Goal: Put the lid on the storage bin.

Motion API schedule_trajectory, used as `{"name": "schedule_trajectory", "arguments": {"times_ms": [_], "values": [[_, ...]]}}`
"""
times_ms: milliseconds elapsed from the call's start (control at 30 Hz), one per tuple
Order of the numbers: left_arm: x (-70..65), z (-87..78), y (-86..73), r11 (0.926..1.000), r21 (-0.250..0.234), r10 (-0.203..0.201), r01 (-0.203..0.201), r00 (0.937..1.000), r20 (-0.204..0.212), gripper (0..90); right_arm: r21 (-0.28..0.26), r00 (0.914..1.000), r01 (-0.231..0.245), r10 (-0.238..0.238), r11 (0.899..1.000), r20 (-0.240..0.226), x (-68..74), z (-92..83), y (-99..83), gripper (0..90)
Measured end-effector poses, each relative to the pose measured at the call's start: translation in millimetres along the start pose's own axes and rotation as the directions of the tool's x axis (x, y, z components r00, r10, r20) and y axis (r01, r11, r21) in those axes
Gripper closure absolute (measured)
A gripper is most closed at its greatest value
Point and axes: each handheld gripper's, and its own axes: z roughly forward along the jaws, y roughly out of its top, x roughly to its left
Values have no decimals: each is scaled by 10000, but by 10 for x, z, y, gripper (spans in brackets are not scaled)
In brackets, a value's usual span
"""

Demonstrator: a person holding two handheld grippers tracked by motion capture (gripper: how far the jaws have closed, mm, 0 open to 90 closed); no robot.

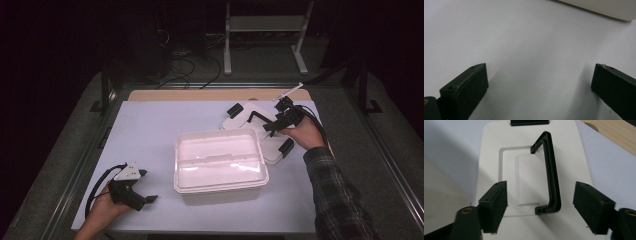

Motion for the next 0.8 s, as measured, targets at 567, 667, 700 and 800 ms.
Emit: {"name": "schedule_trajectory", "arguments": {"times_ms": [567,667,700,800], "values": [[2,2,0,10000,-9,-22,22,10000,16,0,1235,9988,234,-179,9921,-461,-211,412,279,538],[2,2,0,10000,-10,-27,27,10000,19,0,1282,9985,332,-272,9912,-481,-210,423,326,604],[2,2,0,10000,-10,-30,30,10000,19,0,1293,9980,359,-289,9910,-559,-212,426,338,615],[2,3,-1,10000,-11,-32,33,10000,20,0,1482,9975,519,-442,9876,-551,-190,447,370,687]]}}
